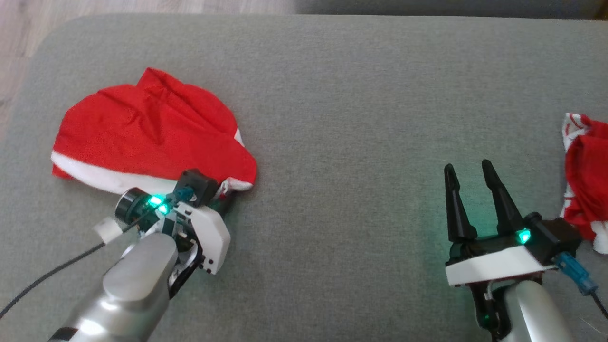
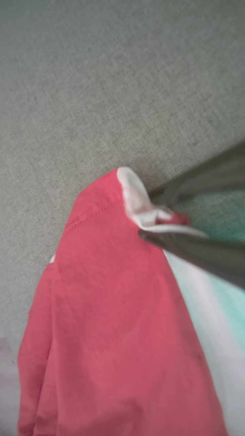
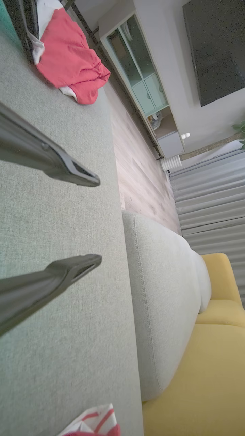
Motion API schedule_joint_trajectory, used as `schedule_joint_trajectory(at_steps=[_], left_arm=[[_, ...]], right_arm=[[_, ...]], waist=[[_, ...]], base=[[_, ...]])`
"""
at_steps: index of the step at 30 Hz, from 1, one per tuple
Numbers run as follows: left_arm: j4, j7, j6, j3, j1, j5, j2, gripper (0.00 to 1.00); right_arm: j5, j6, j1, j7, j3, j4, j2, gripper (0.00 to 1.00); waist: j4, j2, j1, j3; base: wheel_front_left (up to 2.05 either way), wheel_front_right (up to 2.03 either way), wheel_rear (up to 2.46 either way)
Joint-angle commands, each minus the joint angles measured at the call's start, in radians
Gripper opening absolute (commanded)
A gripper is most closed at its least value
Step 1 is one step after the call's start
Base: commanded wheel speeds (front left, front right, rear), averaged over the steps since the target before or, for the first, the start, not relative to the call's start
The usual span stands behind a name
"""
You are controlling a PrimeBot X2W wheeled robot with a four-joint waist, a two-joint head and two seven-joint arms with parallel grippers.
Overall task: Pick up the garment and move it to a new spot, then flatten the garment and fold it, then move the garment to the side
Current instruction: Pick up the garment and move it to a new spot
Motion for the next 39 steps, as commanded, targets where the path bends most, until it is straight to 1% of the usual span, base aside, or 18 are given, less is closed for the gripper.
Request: schedule_joint_trajectory(at_steps=[1, 4, 9, 13, 19, 26, 32, 37, 38, 39], left_arm=[[-0.003, -0.015, 0.002, 0.02, -0.026, -0.005, 0.022, 0.0], [-0.01, -0.088, 0.005, 0.034, -0.028, -0.011, 0.015, 0.0], [-0.071, -0.221, 0.034, 0.066, -0.009, -0.031, -0.029, 0.0], [-0.145, -0.271, 0.06, 0.067, -0.01, -0.027, -0.069, 0.0], [-0.241, -0.261, 0.09, 0.037, -0.025, -0.017, -0.143, 0.0], [-0.283, -0.236, 0.111, -0.016, -0.057, -0.002, -0.213, 0.0], [-0.287, -0.233, 0.119, -0.073, -0.075, -0.012, -0.242, 0.0], [-0.281, -0.246, 0.121, -0.132, -0.088, -0.043, -0.247, 0.0], [-0.284, -0.249, 0.125, -0.148, -0.09, -0.051, -0.248, 0.91], [-0.283, -0.247, 0.129, -0.164, -0.091, -0.062, -0.248, 1.0]], right_arm=[[-0.003, -0.001, -0.024, -0.011, 0.019, -0.031, -0.004, 1.0], [0.004, -0.001, -0.017, -0.011, 0.018, -0.026, -0.004, 1.0], [0.031, -0.001, 0.001, -0.011, 0.016, -0.025, -0.004, 1.0], [0.047, -0.001, 0.008, -0.011, 0.023, -0.032, -0.004, 1.0], [0.053, -0.001, 0.012, -0.011, 0.017, -0.043, -0.004, 1.0], [0.06, -0.001, 0.004, -0.011, 0.014, -0.065, -0.004, 1.0], [0.078, -0.001, -0.009, -0.011, 0.016, -0.083, -0.004, 1.0], [0.086, -0.001, -0.012, -0.011, 0.011, -0.092, -0.004, 1.0], [0.086, -0.001, -0.011, -0.011, 0.01, -0.093, -0.004, 1.0], [0.086, -0.001, -0.011, -0.011, 0.008, -0.094, -0.004, 1.0]], waist=[[-0.008, 0.0, 0.0, -0.009], [-0.019, 0.0, 0.0, -0.038], [-0.043, 0.0, 0.0, -0.102], [-0.068, 0.0, 0.0, -0.123], [-0.119, 0.0, 0.0, -0.12], [-0.202, 0.0, 0.0, -0.096], [-0.277, 0.0, 0.0, -0.073], [-0.309, 0.0, 0.0, -0.06], [-0.31, 0.0, 0.0, -0.058], [-0.31, 0.0, 0.0, -0.056]], base=[[0.0, 0.0, 0.0], [0.0, 0.0, 0.0], [0.0, 0.0, 0.0], [0.0, 0.0, 0.0], [0.0, 0.0, 0.0], [0.0, 0.0, 0.0], [0.0, 0.0, 0.0], [0.0, 0.0, 0.0], [0.0, 0.0, 0.0], [0.0, 0.0, 0.0]])
